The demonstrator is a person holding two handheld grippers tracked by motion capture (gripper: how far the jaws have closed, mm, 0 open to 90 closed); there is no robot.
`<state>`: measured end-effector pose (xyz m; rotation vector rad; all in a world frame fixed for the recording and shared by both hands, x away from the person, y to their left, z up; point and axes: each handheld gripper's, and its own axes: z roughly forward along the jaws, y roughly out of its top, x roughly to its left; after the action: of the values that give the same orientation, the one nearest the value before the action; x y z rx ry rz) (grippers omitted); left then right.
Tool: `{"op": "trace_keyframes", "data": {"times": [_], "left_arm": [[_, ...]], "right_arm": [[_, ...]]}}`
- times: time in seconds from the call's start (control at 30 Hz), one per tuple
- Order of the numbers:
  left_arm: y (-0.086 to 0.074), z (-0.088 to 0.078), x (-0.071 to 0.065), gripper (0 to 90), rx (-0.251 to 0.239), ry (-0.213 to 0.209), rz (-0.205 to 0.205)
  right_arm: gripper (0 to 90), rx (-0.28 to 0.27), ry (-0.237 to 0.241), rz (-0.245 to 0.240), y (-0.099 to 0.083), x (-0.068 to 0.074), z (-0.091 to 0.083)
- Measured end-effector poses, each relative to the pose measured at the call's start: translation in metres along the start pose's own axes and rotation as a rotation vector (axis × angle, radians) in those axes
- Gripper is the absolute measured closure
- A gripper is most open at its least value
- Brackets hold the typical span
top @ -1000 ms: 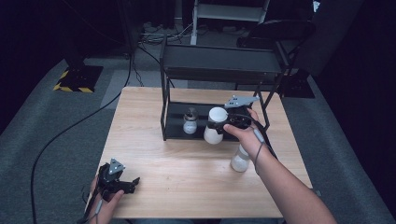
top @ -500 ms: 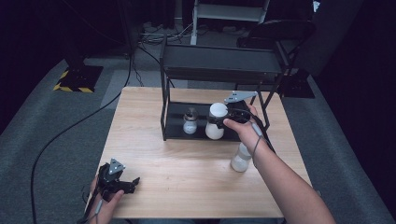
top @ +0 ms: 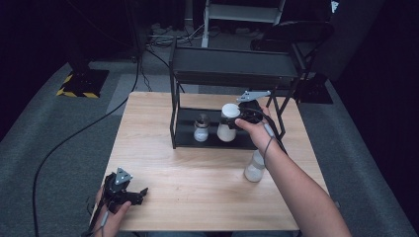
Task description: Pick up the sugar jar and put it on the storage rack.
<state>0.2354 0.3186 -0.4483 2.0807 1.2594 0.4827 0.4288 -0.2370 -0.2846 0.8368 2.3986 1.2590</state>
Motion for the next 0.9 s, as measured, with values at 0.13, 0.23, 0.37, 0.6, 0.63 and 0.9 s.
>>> {"op": "trace_keyframes", "data": {"times": [0.13,0.23,0.37,0.6,0.63,0.9], "left_arm": [[0.0,0.0,0.0,0.6,0.0,0.0,0.0],[0.0,0.0,0.0,0.6,0.0,0.0,0.0],[0.0,0.0,0.0,0.6,0.0,0.0,-0.001],[0.0,0.0,0.0,0.6,0.001,-0.001,0.001],[0.0,0.0,0.0,0.6,0.002,-0.002,0.005],[0.0,0.0,0.0,0.6,0.0,-0.001,0.002]], "right_arm": [[33.9,0.006,-0.007,-0.001,0.002,-0.003,0.003],[33.9,0.006,-0.008,0.004,0.003,-0.006,0.005],[33.9,0.004,-0.009,0.008,0.004,-0.008,0.007],[33.9,0.008,-0.011,0.009,0.005,-0.011,0.013],[33.9,0.01,-0.009,0.01,0.005,-0.012,0.014],[33.8,0.027,-0.005,0.026,0.005,-0.02,0.03]]}}
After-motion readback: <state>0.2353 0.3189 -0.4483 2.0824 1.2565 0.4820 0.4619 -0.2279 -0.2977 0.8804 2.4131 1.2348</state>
